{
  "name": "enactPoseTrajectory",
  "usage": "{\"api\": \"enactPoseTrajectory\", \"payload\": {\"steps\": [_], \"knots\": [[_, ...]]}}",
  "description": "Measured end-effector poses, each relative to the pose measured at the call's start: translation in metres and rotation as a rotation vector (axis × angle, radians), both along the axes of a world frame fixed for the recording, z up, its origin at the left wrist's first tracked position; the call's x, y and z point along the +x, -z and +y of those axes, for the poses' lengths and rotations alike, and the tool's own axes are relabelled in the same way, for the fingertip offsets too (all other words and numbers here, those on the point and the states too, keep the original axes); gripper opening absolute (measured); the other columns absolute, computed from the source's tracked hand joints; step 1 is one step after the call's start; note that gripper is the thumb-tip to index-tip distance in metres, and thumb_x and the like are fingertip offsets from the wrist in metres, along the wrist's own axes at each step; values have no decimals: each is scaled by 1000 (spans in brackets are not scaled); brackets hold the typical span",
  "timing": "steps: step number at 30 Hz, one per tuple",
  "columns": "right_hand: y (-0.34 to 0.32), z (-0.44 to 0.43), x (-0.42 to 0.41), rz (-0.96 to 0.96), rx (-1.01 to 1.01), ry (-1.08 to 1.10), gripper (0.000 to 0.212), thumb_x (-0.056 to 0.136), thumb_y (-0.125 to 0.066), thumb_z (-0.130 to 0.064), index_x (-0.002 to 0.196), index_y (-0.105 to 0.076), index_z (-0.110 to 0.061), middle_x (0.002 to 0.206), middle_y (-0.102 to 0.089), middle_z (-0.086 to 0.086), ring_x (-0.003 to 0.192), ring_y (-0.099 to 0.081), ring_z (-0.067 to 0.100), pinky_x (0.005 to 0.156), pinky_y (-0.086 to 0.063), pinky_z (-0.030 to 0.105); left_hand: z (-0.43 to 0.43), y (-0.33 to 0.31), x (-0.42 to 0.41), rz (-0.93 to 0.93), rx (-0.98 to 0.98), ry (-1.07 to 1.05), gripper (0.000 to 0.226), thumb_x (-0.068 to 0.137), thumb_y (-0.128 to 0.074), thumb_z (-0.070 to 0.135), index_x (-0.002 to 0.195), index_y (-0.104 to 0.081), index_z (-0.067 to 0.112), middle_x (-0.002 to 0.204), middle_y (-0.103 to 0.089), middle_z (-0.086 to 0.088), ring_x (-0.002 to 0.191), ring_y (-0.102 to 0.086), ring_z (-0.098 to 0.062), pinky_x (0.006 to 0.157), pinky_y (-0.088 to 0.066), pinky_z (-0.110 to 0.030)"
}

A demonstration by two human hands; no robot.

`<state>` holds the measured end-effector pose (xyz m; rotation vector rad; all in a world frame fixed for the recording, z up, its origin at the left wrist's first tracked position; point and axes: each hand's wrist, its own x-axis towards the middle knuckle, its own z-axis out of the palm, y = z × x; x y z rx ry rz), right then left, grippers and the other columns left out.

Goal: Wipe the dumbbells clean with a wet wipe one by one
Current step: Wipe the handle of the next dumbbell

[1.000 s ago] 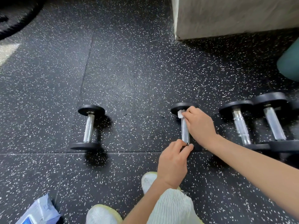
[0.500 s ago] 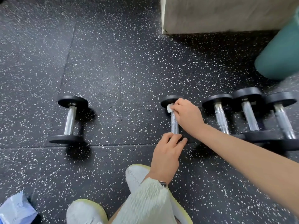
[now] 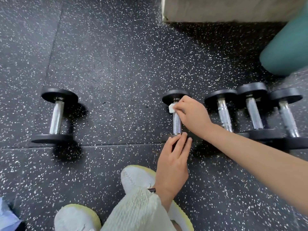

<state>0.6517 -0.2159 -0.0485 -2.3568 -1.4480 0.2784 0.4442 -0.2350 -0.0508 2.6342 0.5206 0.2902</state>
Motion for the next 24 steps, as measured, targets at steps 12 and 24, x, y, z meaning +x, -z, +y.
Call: {"api": "enactPoseTrajectory", "payload": {"steps": [12, 24], "knots": [[-7, -18, -1, 169, -41, -79, 10, 93, -70, -28, 99, -77, -27, 96, -62, -12, 87, -62, 11, 77, -54, 39, 3, -1, -6, 36, 15, -14, 62, 85, -53, 7, 147, -54, 5, 144, -50, -13, 138, -41, -37, 121, -31, -56], [-26, -31, 7, 360, -227, -176, 9, 87, -76, -23, 91, -79, -31, 86, -64, -20, 83, -59, -2, 76, -48, 23, 10, -7, -3, -30, -109, -7, 53, 85, -55, 9, 138, -59, 6, 135, -51, -12, 128, -45, -34, 118, -34, -34]]}}
